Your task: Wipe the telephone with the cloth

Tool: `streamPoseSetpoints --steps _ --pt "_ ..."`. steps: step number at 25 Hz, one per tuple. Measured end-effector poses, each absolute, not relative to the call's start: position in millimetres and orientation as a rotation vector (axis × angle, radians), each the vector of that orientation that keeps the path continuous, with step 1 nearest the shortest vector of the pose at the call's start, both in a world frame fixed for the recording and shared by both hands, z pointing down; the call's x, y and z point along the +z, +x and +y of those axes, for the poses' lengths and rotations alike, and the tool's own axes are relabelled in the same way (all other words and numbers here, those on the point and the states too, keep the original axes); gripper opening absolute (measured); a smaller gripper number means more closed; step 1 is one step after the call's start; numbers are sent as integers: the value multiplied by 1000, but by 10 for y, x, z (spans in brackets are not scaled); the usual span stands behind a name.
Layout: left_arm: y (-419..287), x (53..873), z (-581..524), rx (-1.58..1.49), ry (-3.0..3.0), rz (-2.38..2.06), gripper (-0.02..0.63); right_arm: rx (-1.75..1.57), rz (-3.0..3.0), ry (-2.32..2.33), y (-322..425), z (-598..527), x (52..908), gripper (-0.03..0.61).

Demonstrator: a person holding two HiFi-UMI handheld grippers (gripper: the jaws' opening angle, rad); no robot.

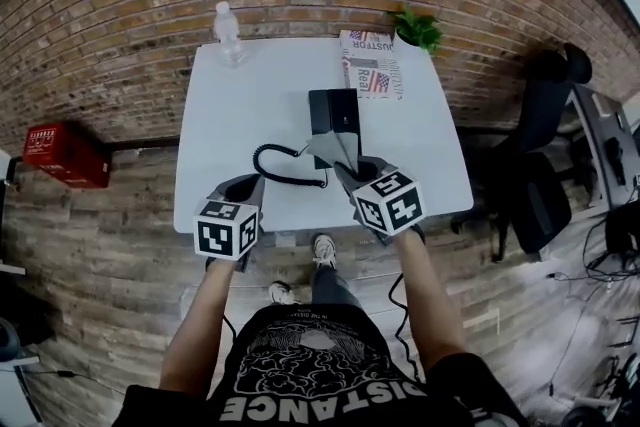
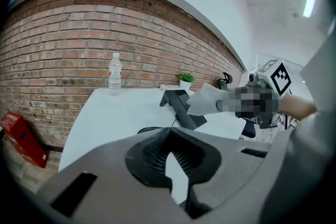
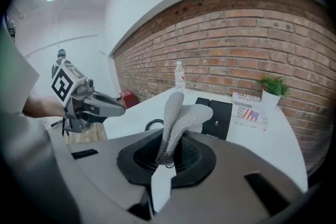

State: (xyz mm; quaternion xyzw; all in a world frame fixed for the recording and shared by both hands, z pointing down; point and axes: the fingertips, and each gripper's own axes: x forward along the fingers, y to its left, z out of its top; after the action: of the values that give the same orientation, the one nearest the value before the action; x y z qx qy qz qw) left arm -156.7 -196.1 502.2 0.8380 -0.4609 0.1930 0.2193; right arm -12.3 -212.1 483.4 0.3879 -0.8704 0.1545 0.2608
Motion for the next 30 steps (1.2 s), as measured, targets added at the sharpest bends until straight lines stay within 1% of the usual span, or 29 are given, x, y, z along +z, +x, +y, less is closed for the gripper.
streamPoseSetpoints --steps 7,11,23,30 --pt "-1380 4829 -2029 508 2381 -1257 5 330 -2405 1269 202 -2066 4350 11" --pt "-1358 4780 -2037 494 2398 -1266 5 277 -2416 1384 326 -2045 4219 11" --pt "-1537 4731 -2009 487 2383 -1317 5 284 -2457 1362 219 -1981 4165 11" --pt "-1531 4745 -1970 497 2384 -1319 5 290 -2446 1369 278 -1954 4211 11"
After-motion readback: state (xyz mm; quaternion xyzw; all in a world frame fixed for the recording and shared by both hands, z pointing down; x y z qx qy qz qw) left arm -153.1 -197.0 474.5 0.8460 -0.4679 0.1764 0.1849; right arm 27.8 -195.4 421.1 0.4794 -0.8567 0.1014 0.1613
